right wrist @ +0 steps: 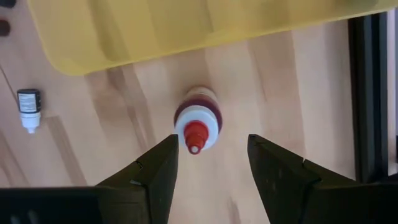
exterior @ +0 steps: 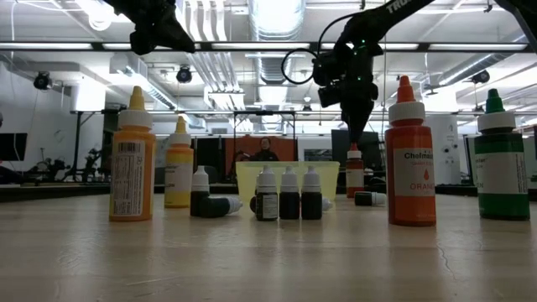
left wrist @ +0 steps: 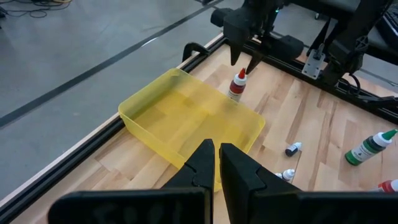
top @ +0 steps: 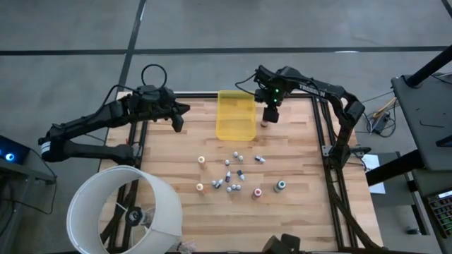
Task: Pick & Place food coloring
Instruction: Put the large red food coloring bottle into the yellow container
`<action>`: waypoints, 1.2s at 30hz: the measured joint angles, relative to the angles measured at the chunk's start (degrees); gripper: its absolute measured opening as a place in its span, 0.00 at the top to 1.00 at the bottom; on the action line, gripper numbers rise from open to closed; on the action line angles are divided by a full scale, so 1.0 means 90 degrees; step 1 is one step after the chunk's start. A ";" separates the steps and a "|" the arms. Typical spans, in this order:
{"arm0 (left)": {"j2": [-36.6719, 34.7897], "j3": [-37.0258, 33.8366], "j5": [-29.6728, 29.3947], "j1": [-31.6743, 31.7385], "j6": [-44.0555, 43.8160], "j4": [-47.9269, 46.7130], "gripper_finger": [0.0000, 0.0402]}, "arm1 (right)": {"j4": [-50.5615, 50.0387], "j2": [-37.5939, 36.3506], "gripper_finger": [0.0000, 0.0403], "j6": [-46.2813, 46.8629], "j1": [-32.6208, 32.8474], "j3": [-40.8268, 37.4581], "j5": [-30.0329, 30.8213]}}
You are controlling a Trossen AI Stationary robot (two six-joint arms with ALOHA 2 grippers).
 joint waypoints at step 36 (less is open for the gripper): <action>0.0000 0.0000 -0.0027 0.0007 -0.0018 0.0001 1.00 | 0.0732 -0.0016 0.62 0.0040 0.0197 -0.0650 0.0210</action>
